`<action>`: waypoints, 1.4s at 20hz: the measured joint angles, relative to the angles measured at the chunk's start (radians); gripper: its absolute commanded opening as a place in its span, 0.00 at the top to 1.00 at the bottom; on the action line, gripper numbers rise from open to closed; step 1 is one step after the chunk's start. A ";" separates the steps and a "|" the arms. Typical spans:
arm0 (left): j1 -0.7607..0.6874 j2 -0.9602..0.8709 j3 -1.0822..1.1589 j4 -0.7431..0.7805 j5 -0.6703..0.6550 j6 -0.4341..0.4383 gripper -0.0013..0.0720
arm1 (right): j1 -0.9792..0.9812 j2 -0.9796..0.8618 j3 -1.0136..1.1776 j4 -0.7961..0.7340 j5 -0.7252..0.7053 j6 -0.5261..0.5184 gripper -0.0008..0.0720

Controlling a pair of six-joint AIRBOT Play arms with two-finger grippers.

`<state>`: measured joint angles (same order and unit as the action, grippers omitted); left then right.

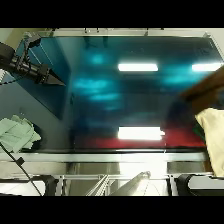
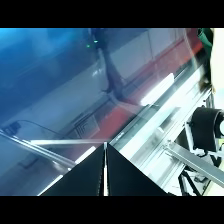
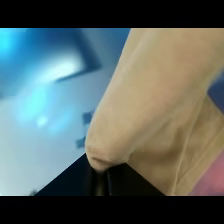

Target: Fold the shirts.

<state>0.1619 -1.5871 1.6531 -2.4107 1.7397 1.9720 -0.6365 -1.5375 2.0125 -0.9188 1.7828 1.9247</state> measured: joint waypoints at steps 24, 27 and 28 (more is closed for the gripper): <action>-0.080 0.000 0.000 0.002 0.026 -0.003 0.95 | -0.543 0.476 -1.116 -0.708 -0.421 -0.124 0.14; -0.081 0.000 0.000 0.002 0.026 -0.003 0.95 | -0.563 0.477 -1.148 -0.697 -0.431 -0.138 0.14; -0.082 0.000 0.000 0.002 0.026 -0.003 0.95 | -0.566 0.479 -1.146 -0.696 -0.417 -0.139 0.14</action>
<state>0.0803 -1.5871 1.6531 -2.4088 1.7660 1.9690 -1.2030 -1.0584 0.8661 -1.6150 1.3663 1.7859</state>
